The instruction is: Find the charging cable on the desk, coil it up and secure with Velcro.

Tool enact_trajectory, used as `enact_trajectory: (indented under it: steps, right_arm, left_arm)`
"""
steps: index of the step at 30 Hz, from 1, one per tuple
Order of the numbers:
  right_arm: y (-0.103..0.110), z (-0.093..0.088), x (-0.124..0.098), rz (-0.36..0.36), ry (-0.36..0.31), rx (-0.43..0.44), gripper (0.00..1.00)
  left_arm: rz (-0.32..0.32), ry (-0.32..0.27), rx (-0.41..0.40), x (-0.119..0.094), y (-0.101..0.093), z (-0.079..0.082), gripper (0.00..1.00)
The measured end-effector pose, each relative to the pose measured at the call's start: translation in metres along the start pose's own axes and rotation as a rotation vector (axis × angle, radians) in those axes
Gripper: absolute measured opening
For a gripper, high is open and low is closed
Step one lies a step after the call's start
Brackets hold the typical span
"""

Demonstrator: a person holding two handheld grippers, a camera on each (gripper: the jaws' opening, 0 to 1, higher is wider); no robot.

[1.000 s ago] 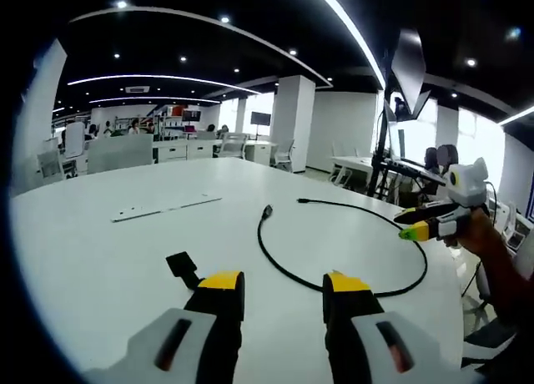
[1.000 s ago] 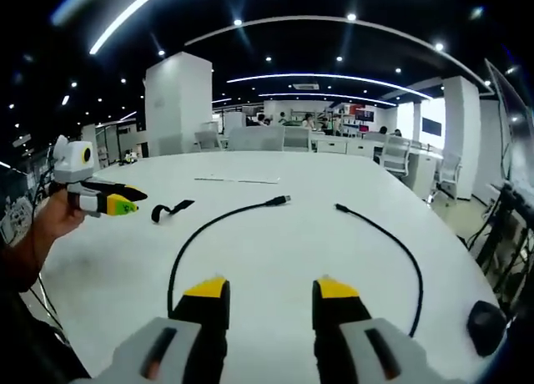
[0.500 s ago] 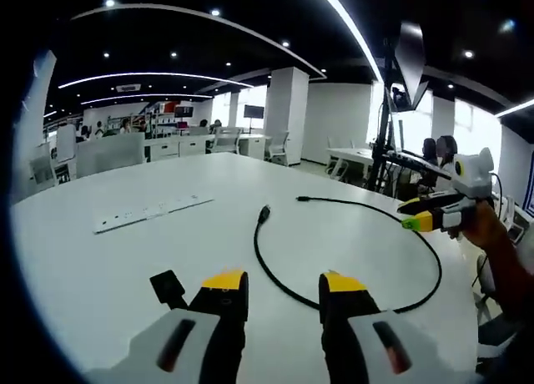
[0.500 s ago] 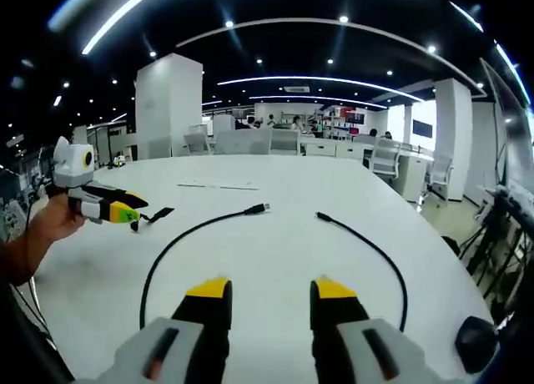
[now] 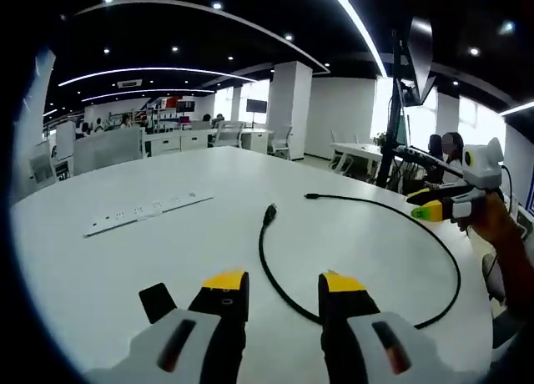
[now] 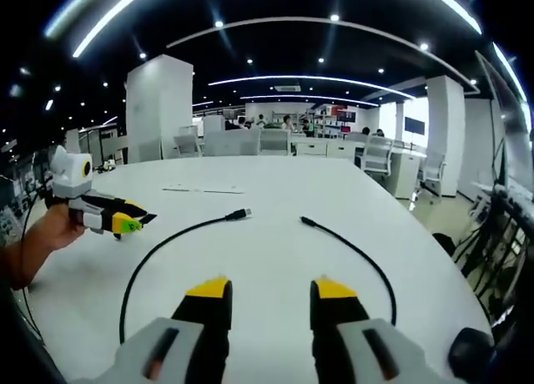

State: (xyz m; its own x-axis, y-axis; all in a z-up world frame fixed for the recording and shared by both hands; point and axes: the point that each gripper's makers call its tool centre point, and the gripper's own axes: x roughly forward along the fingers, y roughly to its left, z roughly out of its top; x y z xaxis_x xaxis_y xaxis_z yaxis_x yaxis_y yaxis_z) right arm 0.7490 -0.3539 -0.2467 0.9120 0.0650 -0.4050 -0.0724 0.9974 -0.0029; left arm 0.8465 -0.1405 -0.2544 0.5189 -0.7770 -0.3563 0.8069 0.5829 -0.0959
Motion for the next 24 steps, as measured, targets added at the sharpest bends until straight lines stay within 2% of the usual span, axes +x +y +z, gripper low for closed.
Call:
enact_trajectory:
  steps: [9,24]
  right_arm:
    - [-0.010,0.002,0.009,-0.012,0.015,0.007,0.38]
    - [-0.028,-0.006,0.020,-0.034,0.035,0.027,0.38]
  left_arm:
    - [0.012,-0.004,-0.005,0.020,0.009,0.006,0.34]
    - [0.020,0.024,-0.003,0.037,0.006,-0.004,0.33]
